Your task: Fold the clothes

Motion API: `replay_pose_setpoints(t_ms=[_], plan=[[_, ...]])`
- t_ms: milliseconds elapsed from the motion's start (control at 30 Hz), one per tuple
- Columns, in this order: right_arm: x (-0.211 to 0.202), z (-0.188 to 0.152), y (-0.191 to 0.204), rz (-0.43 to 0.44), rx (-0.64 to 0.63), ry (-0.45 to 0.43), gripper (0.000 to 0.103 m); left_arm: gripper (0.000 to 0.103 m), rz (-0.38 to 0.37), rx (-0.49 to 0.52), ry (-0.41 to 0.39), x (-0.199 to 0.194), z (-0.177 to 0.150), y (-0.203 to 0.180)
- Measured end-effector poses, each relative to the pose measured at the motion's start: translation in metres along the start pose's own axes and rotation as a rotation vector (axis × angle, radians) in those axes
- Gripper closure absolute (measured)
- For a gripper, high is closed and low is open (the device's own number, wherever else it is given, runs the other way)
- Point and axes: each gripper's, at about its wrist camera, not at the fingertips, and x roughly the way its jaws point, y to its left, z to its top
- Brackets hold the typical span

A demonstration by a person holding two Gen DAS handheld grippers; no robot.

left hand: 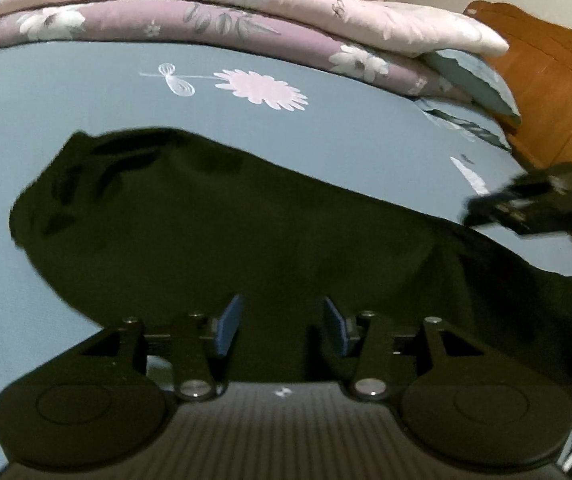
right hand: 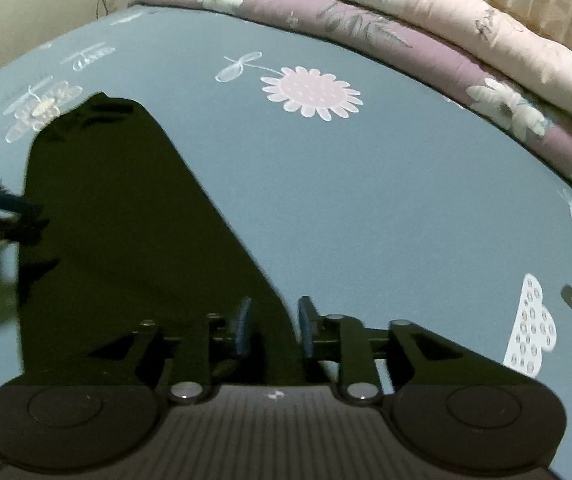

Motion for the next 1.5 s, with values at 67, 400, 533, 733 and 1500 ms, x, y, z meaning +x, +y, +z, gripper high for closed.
replay_pose_setpoints(t_ms=[67, 400, 533, 733, 1500], plan=[[-0.007, -0.01, 0.011, -0.042, 0.026, 0.024, 0.061, 0.057, 0.014, 0.028, -0.003, 0.009, 0.01, 0.0], [0.002, -0.066, 0.0, -0.152, 0.391, 0.009, 0.045, 0.053, 0.143, 0.162, -0.004, 0.054, 0.052, 0.006], [0.008, -0.062, -0.029, -0.19, 0.537, -0.064, 0.043, 0.053, 0.163, 0.174, -0.015, 0.054, 0.06, 0.013], [-0.018, -0.065, -0.052, -0.255, 0.721, -0.101, 0.038, 0.05, 0.192, 0.193, -0.031, 0.055, 0.072, 0.023], [-0.076, -0.16, -0.109, -0.363, 0.979, -0.178, 0.003, 0.038, 0.219, 0.183, 0.052, 0.068, 0.082, 0.041]])
